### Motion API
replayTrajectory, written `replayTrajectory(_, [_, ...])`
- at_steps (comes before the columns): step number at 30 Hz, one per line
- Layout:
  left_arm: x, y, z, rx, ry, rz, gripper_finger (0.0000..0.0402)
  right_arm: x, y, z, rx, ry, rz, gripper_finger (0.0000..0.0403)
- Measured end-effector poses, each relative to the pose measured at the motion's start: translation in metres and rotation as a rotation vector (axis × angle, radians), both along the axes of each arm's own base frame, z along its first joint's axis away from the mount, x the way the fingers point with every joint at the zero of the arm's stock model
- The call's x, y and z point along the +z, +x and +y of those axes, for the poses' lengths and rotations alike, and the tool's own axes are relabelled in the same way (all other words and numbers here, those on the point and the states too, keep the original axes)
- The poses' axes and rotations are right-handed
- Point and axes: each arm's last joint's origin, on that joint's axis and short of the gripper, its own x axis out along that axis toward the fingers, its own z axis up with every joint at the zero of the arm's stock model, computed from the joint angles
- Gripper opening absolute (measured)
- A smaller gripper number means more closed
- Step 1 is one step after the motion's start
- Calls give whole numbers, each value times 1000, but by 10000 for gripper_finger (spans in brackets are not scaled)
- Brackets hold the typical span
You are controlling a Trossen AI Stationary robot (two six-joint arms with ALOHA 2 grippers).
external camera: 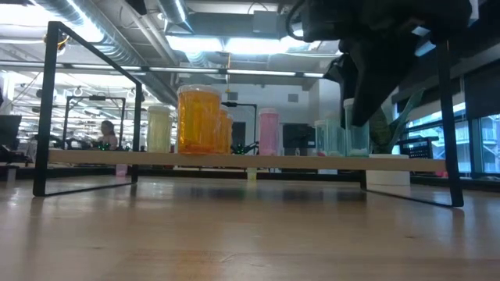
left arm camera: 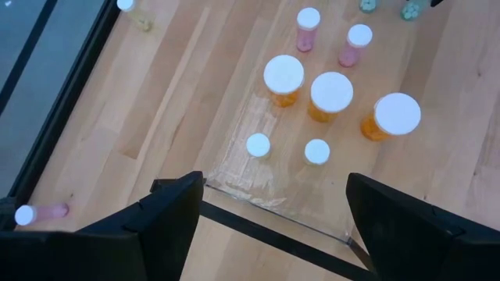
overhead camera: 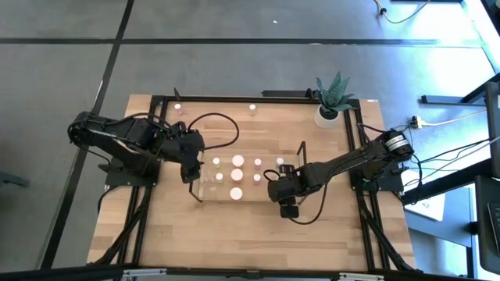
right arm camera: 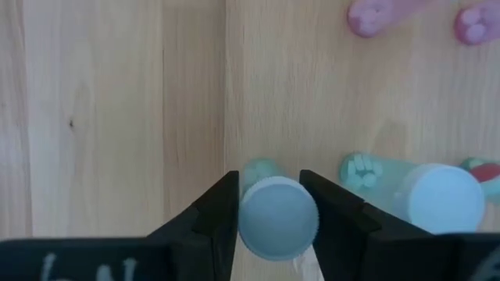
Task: Pick and place medicine bottles onto shelf by color
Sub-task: Put the blue pill bottle aligned with the blue pill bottle on the shelf, then put the pink pill bottle aligned with the pink pill bottle on the shelf
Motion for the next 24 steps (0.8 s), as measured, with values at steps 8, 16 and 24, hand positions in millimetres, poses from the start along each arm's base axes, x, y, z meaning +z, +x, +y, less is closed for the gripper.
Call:
replayTrajectory(8, [0,0,0,1,0,0,309,0,0,0,0,1,-6,174])
replayTrajectory(16, [0,0,0,0,0,0,309,1,1,0,4,0,-9,207])
replayTrajectory(24, [0,0,0,0,0,0,309,5,3,0,3,5,-23,209])
